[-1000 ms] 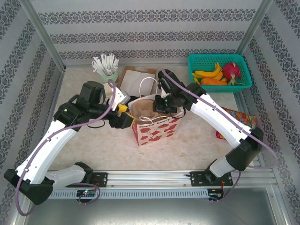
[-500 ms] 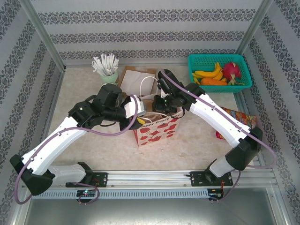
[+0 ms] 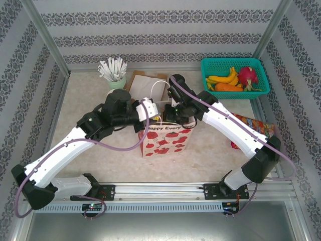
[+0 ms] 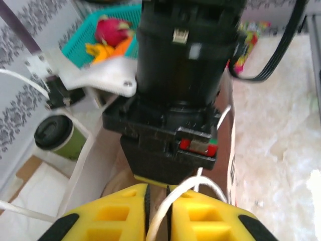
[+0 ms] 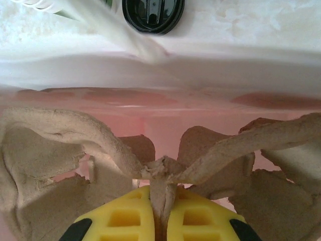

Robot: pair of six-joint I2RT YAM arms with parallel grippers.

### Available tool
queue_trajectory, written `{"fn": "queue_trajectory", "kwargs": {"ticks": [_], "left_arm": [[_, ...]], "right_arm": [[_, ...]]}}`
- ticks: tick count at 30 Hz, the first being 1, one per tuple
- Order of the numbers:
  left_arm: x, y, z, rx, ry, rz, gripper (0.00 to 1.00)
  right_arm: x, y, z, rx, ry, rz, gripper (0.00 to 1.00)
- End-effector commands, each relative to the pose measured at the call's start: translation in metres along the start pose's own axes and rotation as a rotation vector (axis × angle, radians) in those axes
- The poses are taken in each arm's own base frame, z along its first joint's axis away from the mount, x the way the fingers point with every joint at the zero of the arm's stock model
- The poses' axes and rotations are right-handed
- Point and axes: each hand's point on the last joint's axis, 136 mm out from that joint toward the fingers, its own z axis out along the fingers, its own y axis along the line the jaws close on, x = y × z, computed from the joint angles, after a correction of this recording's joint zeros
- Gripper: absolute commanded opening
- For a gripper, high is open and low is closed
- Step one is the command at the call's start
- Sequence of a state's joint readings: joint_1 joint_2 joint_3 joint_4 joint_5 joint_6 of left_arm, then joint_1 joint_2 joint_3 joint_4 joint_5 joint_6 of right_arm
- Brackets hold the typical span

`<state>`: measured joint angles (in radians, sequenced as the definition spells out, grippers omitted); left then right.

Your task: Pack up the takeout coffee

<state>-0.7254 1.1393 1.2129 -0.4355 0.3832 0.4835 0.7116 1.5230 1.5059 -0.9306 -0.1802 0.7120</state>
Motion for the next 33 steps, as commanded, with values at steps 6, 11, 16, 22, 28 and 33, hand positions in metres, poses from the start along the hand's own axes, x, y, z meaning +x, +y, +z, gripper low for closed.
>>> {"fn": "queue_trajectory", "kwargs": {"ticks": [6, 11, 16, 22, 28, 33], "left_arm": [[-0.056, -0.015, -0.038, -0.015, -0.33, 0.097, 0.58], [-0.06, -0.025, -0.048, 0.019, -0.376, 0.088, 0.67], [-0.067, -0.023, -0.063, -0.028, -0.45, 0.073, 0.74], [-0.045, 0.01, -0.057, -0.156, -0.261, -0.173, 0.99], [-0.023, 0.009, -0.078, -0.17, -0.099, -0.565, 1.0], [-0.002, -0.014, -0.087, -0.095, 0.109, -0.829, 0.94]], "right_arm": [[0.004, -0.003, -0.003, 0.005, -0.023, -0.018, 0.0], [0.003, -0.003, -0.005, -0.004, -0.036, -0.025, 0.0], [0.004, -0.001, -0.006, -0.012, -0.048, -0.043, 0.0], [0.003, 0.0, -0.01, 0.0, -0.061, -0.028, 0.0], [0.001, -0.008, -0.01, 0.034, -0.083, 0.001, 0.0], [0.0, -0.008, -0.01, 0.043, -0.091, -0.005, 0.0]]}}
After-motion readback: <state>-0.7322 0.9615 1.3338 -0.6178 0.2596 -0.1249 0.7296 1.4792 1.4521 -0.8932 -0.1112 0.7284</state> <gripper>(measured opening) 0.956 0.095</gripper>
